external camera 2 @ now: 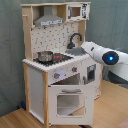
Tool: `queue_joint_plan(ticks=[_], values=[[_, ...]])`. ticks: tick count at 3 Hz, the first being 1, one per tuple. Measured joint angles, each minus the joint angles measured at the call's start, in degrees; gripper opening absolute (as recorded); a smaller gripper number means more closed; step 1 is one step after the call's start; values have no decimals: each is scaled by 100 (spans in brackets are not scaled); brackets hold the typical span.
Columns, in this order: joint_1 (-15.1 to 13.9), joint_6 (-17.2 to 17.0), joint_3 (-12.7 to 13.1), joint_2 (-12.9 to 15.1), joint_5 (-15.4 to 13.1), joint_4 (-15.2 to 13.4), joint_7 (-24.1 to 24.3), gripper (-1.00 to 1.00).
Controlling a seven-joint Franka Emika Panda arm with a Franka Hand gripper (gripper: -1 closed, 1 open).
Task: Play with the kitchen
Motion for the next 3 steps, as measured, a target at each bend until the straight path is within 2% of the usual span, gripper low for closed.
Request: queue_joint_plan(ticks=[1,2,3], values=[[75,-285,-135,81,230,-227,-354,100],[143,-403,-214,154,550,-588,-671,100],[187,-365,-231,231,943,-1014,-988,100]])
